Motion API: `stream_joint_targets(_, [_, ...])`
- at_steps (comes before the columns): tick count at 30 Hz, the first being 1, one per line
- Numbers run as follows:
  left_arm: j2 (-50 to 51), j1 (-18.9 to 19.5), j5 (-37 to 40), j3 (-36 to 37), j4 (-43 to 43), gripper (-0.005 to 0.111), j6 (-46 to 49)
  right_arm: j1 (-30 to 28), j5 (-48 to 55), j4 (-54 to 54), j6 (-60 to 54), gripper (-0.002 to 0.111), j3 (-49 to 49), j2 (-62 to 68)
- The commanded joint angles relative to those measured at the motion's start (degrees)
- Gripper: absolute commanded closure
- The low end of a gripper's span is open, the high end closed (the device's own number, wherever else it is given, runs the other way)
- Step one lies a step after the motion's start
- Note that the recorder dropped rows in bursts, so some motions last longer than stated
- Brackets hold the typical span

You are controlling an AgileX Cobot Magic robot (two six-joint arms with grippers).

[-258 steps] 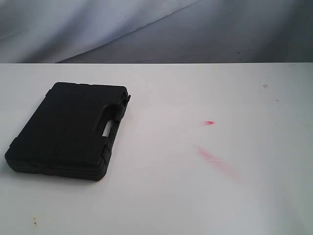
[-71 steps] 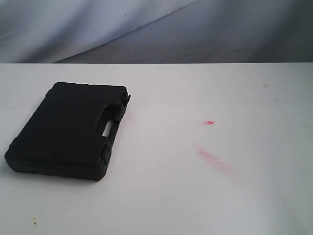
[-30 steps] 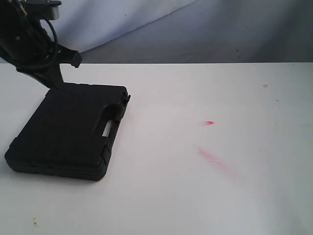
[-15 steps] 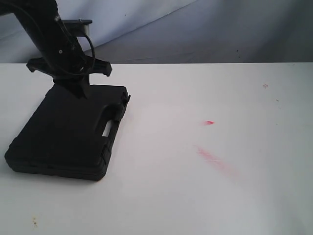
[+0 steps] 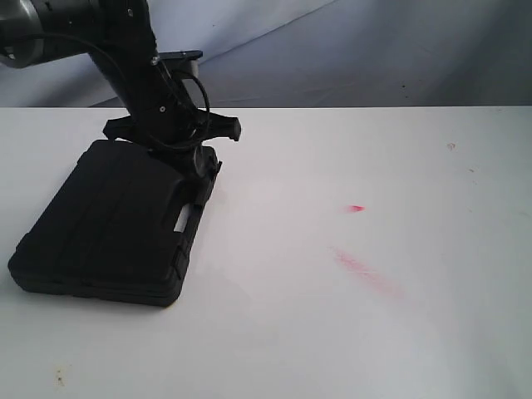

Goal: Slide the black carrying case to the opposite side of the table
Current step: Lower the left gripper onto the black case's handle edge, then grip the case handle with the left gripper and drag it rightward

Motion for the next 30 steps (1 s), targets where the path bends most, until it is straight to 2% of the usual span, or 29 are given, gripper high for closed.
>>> stream_joint_targets(1, [-0.21, -0.95, -2.37, -0.44, -1.58, 0.093, -0.73, -0.4, 0.12, 0.47, 0.05, 0.108, 0.22, -0.14])
stream_joint_targets(5, [0.97, -0.95, -0.54, -0.44, 4.82, 0.093, -8.38, -0.4, 0.12, 0.47, 0.05, 0.108, 0.22, -0.14])
stream_joint_targets(7, [2.37, -0.95, -0.54, -0.44, 5.22, 0.09, -9.2, -0.4, 0.12, 0.47, 0.05, 0.108, 0.22, -0.14])
stream_joint_targets(12, [5.29, -1.24, -0.56, -0.44, 5.22, 0.06, -7.48, -0.4, 0.12, 0.47, 0.05, 0.108, 0.22, -0.14])
stream_joint_targets(14, [5.85, -1.48, -0.89, -0.33, 5.22, 0.054, -7.33, -0.4, 0.12, 0.47, 0.05, 0.108, 0.22, -0.14])
stream_joint_targets(27, [9.54, -1.65, -3.49, 0.12, 5.66, 0.054, -7.56, -0.4, 0.12, 0.47, 0.05, 0.108, 0.22, -0.14])
stream_joint_targets(30, [9.98, -1.65, -3.95, 0.12, 5.66, 0.057, -7.56, -0.4, 0.12, 0.47, 0.05, 0.108, 0.22, -0.14])
